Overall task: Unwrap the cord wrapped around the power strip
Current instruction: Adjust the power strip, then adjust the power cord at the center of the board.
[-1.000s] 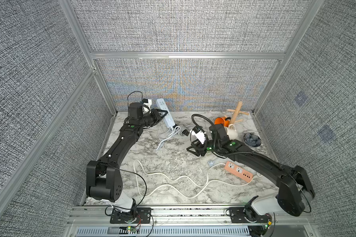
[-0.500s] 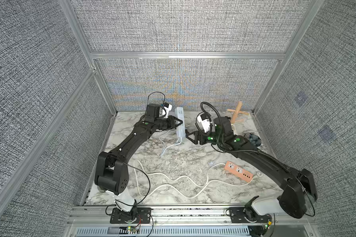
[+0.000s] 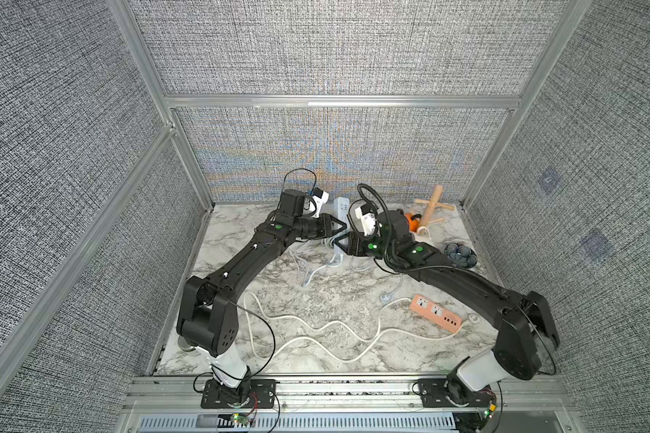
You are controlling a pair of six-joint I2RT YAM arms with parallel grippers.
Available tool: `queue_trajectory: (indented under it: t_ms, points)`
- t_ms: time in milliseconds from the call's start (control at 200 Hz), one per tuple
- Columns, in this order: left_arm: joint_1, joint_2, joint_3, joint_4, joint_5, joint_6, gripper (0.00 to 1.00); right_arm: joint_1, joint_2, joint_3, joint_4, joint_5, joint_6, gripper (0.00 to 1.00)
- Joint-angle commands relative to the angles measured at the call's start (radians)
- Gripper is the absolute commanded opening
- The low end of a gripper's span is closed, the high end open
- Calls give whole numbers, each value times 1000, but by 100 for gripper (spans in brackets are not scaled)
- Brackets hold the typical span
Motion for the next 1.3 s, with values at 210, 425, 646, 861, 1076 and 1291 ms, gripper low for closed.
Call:
queue_trajectory:
  t_ms: [210, 425, 646, 861, 1076, 1291]
  points:
    - [-2, -49, -34, 16, 15, 40, 10, -2, 25, -12, 87, -8, 40, 19]
    - [24, -157, -68, -29, -129, 38, 69, -39, -51, -91, 111, -22, 50, 8]
    - [66, -196, -60, -118, -235, 79, 89, -55, -171, -246, 151, -28, 85, 4]
    - [94, -144, -123, -241, -597, 122, 74, -61, -291, -401, 196, -14, 136, 3]
    - [100, 93, -66, -219, -588, 140, 62, -59, -315, -481, 234, -27, 154, 3]
    - [101, 307, 60, -249, -610, 150, 56, -59, -347, -485, 223, -17, 150, 2]
